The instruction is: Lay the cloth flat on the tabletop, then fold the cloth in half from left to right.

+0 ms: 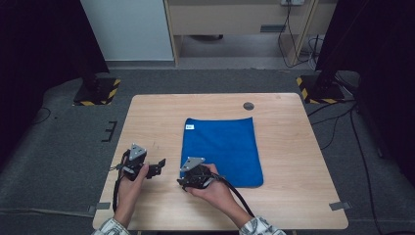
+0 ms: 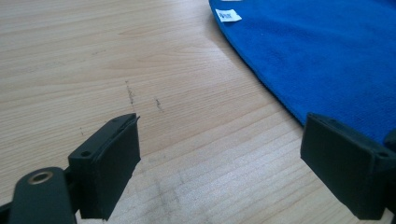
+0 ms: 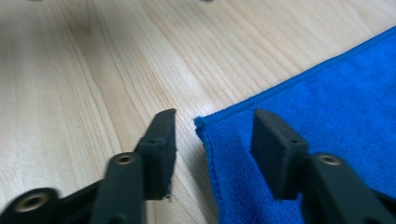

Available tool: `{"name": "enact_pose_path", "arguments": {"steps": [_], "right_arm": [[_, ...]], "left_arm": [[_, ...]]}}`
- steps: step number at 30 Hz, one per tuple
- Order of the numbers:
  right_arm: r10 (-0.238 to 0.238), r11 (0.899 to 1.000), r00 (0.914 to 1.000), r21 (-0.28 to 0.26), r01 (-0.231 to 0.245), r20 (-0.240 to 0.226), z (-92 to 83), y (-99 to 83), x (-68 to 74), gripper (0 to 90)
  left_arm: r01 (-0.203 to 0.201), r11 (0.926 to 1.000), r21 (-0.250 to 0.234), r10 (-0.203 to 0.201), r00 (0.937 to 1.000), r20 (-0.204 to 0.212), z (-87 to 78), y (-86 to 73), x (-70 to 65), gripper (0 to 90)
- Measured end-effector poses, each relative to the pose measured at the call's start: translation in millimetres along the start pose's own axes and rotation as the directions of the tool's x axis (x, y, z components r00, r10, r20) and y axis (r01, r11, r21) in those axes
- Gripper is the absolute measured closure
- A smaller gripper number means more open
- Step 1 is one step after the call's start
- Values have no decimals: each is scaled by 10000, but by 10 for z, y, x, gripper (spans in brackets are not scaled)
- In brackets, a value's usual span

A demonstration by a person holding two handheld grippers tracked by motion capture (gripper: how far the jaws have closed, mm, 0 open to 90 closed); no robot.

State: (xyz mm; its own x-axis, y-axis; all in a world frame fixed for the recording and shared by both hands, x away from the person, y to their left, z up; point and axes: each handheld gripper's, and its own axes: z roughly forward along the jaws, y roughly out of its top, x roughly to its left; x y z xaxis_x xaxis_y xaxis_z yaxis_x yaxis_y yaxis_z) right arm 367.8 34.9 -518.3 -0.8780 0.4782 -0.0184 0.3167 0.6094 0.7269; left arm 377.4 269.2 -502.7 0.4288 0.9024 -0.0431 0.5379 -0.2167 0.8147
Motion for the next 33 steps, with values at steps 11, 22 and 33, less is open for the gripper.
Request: {"name": "enact_pose_path", "arguments": {"steps": [11,22,33], "right_arm": [[99,9996,9996,-266,-106,-265,-44,-9,30,883],[340,9980,9961,-497,-381,-815,-103,-66,160,878],[468,9976,9955,-475,-509,-829,-11,-36,319,875]], "left_arm": [[122,9998,-131,-119,9998,159,-69,67,-17,127],[-502,9983,292,457,9894,1377,324,505,0,166],[-788,9941,750,697,9907,1166,1037,852,99,349]]}}
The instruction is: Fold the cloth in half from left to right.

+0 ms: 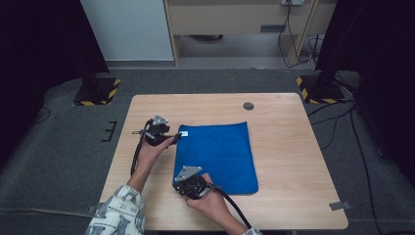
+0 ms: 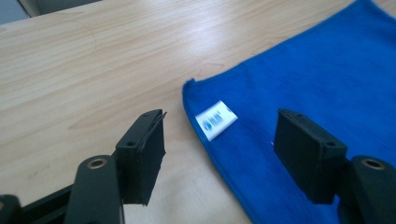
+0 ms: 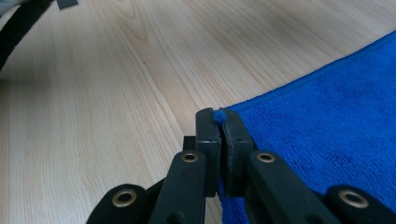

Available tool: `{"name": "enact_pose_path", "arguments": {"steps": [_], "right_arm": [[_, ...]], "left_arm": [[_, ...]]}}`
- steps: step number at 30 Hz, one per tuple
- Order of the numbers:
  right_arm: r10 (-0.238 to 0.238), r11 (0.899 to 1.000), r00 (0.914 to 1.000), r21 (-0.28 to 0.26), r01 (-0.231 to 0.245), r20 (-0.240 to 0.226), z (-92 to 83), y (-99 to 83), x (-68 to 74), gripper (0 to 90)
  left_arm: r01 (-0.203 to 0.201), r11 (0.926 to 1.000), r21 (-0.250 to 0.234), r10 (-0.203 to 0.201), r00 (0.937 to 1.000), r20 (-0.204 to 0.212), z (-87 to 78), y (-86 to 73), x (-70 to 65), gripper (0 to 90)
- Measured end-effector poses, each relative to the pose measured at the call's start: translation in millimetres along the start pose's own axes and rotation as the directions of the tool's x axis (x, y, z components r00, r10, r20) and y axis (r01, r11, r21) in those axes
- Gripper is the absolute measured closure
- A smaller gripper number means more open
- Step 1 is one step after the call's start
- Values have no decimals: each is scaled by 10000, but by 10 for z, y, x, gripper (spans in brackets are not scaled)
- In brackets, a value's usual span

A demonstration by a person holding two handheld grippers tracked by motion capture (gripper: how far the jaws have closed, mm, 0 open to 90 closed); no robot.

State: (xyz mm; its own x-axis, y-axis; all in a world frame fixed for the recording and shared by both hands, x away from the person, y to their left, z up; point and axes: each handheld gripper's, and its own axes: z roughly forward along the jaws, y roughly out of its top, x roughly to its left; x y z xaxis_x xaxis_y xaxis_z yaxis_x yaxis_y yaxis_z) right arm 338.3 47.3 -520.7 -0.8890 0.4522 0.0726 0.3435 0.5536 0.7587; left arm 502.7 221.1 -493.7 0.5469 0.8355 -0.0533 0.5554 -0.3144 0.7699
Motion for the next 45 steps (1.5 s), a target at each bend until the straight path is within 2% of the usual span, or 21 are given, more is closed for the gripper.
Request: {"name": "enact_pose_path", "arguments": {"steps": [2,3,7,9,11,15,17,18,21,23,25,28,29,30,38,42,45], "right_arm": [[-30,10000,10000,-30,30,7,14,16,25,874],[40,10000,10000,-90,-40,1,14,27,38,874],[102,9997,9999,-223,-102,-12,-8,56,74,873],[146,9996,9999,-239,-144,60,-12,49,68,873],[158,9997,9998,-185,-156,104,-16,34,58,874],[102,9999,9998,-131,-100,149,-18,19,56,872],[90,9999,9999,-124,-88,130,-14,14,66,871],[35,10000,9999,-84,-34,109,-13,12,68,871],[11,9999,9999,-106,-10,122,-12,13,88,871],[4,9999,9999,-125,-3,114,-22,16,97,874],[-17,9999,9999,-124,19,170,-27,14,103,876],[102,9998,9998,-185,-99,175,-50,5,95,878],[156,9997,9997,-205,-153,180,-65,3,91,879],[191,9995,9996,-250,-186,187,-78,2,95,880],[190,9994,9993,-310,-179,336,-148,-9,109,882],[324,9991,9974,-287,-306,642,-167,-38,120,885],[377,9990,9965,-287,-356,753,-207,-59,138,886]], "left_arm": [[-165,9997,200,163,9998,88,121,41,38,390],[-91,10000,37,90,9999,93,176,47,52,396],[238,9995,220,-242,9995,193,344,90,105,455],[263,9996,-61,-262,9996,61,381,89,110,490],[194,9997,-143,-193,9998,33,412,76,119,523],[259,9995,201,-259,9997,40,462,27,160,556],[127,9992,373,-126,9999,-24,486,8,163,565],[224,9988,440,-225,9997,28,503,-4,169,570],[269,9976,632,-265,9996,-74,533,-24,178,633],[369,9977,560,-375,9992,102,540,-26,184,716],[250,9981,570,-248,9997,-31,539,-20,186,789],[608,9966,547,-612,9981,59,528,-25,214,868],[785,9956,504,-794,9967,153,517,-23,220,876],[806,9958,429,-813,9966,149,498,-13,221,879],[694,9976,-8,-693,9972,283,348,105,120,883],[668,9976,170,-675,9966,475,331,104,84,883],[743,9972,-112,-738,9963,429,270,145,67,883]]}}
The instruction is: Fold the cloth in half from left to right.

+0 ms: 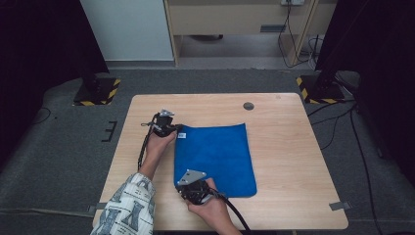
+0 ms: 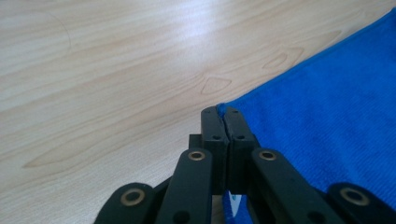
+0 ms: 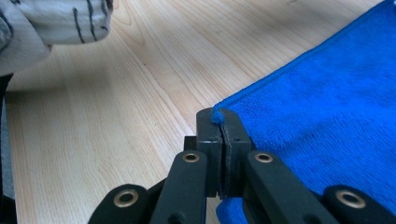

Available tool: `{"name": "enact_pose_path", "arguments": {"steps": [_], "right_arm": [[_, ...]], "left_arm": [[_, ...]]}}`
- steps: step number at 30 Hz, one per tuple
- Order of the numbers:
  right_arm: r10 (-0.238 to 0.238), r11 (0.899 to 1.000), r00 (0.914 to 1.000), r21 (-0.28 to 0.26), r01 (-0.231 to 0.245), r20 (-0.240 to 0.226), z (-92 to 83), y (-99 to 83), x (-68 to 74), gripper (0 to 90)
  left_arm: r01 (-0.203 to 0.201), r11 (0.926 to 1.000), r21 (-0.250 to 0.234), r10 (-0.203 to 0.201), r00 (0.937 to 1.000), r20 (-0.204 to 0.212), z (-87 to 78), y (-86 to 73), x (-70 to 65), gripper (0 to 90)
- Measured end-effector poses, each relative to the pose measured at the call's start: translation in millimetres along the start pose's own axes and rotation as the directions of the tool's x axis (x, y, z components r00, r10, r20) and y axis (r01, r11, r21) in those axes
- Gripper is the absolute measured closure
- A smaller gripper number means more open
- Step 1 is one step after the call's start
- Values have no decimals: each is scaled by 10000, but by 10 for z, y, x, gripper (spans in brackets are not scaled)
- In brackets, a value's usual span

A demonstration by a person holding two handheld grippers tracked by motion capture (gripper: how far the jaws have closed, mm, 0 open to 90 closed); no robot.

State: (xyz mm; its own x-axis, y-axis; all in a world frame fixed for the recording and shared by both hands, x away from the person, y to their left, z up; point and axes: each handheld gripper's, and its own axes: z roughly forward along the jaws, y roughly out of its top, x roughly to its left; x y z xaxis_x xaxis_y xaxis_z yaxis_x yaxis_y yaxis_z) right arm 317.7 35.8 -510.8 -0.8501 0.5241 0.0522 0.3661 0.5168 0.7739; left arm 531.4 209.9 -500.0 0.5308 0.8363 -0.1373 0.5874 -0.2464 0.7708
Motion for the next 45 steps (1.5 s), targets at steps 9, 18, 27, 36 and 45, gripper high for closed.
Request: {"name": "enact_pose_path", "arguments": {"steps": [9,18,27,36,45], "right_arm": [[200,9982,9997,-563,-192,122,-123,67,40,887],[99,9987,9999,-510,-92,126,-17,137,110,888],[54,9980,9999,-632,-45,127,32,224,148,888],[-103,9971,9999,-760,94,-112,64,255,212,888],[-288,9975,9994,-652,275,-191,141,337,318,887]], "left_arm": [[-134,9995,-270,135,9999,23,-162,97,-75,883],[309,9995,-34,-310,9995,-77,-118,104,27,884],[-95,9999,93,98,9993,-350,-204,209,6,884],[158,9998,109,-153,9987,-490,-371,164,158,884],[294,9996,19,-293,9986,-441,-475,135,241,884]]}}
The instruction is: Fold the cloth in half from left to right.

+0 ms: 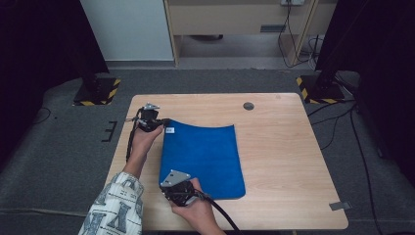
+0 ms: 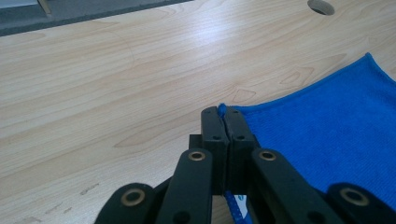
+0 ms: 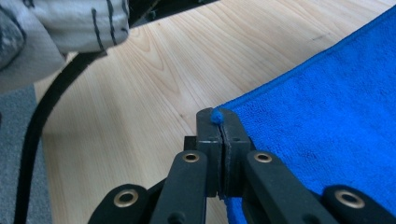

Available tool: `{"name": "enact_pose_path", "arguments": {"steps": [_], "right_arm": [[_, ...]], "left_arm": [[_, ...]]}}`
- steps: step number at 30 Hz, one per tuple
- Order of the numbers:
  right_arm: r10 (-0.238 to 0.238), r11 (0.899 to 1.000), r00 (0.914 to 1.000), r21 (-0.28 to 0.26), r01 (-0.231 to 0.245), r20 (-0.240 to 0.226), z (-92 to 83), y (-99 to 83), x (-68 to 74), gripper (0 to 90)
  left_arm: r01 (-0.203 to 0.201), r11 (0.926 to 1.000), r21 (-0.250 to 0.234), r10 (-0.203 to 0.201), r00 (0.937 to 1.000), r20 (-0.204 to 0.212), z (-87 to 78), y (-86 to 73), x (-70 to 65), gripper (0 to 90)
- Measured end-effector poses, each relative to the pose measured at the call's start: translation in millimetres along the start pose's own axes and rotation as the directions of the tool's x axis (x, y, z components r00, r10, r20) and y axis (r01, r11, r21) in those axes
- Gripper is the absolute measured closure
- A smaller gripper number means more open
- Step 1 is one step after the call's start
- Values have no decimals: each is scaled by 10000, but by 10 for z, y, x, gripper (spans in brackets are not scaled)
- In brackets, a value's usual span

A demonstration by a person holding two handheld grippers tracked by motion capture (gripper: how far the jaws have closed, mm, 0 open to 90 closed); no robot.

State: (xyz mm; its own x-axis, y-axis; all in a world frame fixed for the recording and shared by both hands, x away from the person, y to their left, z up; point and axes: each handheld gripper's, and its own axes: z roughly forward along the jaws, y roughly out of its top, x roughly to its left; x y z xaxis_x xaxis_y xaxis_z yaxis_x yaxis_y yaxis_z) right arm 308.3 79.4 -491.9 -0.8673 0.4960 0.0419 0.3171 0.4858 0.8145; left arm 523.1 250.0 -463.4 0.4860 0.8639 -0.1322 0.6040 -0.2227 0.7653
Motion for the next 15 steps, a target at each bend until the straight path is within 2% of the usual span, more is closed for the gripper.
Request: {"name": "enact_pose_path", "arguments": {"steps": [4,7,15], "right_arm": [[-23,9999,10000,-141,22,-38,24,72,30,887],[89,9996,10000,-282,-90,-32,7,82,0,887],[374,9982,9993,-476,-374,-6,-100,-24,-90,887]], "left_arm": [[-51,10000,-67,51,10000,-45,-45,33,-8,884],[-56,9999,-97,55,10000,-80,-42,63,-41,884],[-52,10000,-52,51,10000,-70,122,114,-197,884]]}}
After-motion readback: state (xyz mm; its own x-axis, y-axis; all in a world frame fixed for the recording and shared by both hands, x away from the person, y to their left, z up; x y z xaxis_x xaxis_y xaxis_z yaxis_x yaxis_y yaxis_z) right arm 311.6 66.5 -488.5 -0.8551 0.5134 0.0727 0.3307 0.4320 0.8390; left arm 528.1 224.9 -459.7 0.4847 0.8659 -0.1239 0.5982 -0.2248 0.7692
